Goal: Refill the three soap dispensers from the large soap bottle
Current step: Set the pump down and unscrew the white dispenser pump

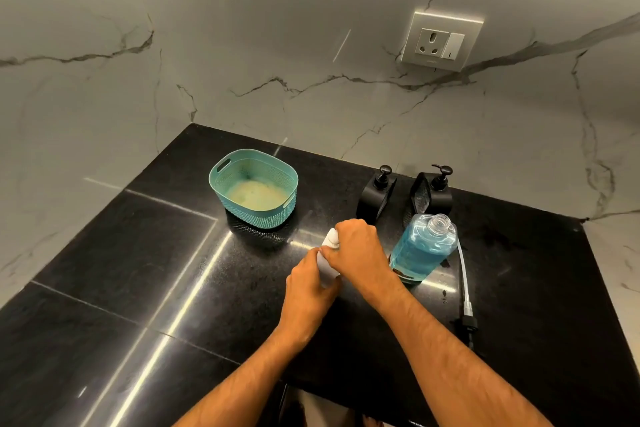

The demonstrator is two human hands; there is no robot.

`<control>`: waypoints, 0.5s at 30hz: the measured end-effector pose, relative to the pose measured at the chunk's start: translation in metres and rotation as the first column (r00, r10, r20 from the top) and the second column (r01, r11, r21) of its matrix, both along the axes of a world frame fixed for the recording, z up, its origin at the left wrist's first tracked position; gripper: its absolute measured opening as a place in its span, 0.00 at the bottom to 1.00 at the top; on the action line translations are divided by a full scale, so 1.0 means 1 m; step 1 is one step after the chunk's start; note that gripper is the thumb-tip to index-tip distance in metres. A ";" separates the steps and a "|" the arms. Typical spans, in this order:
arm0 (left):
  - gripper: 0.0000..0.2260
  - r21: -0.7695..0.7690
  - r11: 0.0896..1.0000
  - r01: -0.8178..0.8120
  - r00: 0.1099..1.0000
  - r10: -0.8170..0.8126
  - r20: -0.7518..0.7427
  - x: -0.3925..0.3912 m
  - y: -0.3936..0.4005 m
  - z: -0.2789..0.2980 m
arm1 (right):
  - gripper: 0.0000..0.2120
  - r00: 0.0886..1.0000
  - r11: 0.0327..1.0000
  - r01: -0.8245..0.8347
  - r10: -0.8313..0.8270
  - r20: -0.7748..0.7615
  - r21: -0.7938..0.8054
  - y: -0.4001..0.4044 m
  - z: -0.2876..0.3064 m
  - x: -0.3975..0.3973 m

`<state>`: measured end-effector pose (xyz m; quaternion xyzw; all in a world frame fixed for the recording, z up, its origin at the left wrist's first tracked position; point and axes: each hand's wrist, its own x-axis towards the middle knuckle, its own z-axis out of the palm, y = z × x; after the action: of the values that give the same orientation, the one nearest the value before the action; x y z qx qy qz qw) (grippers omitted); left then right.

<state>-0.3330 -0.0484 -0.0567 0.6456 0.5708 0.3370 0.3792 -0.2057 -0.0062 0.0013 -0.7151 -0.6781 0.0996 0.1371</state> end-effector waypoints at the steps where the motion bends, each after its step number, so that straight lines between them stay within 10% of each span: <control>1: 0.21 0.008 1.000 0.009 1.000 -0.009 0.017 -0.001 0.000 -0.001 | 0.17 1.000 1.000 -0.028 0.028 0.002 -0.010 0.001 0.001 0.001; 15: 0.21 -0.053 0.977 0.207 0.976 -0.210 -0.063 -0.019 0.022 0.001 | 0.18 0.899 0.863 -0.432 0.434 -0.053 -0.263 0.007 0.036 0.025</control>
<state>-0.3518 -0.0260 -0.0562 0.7041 0.5203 0.2598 0.4076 -0.1802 0.0005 0.0370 -0.5571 -0.8018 0.2160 0.0106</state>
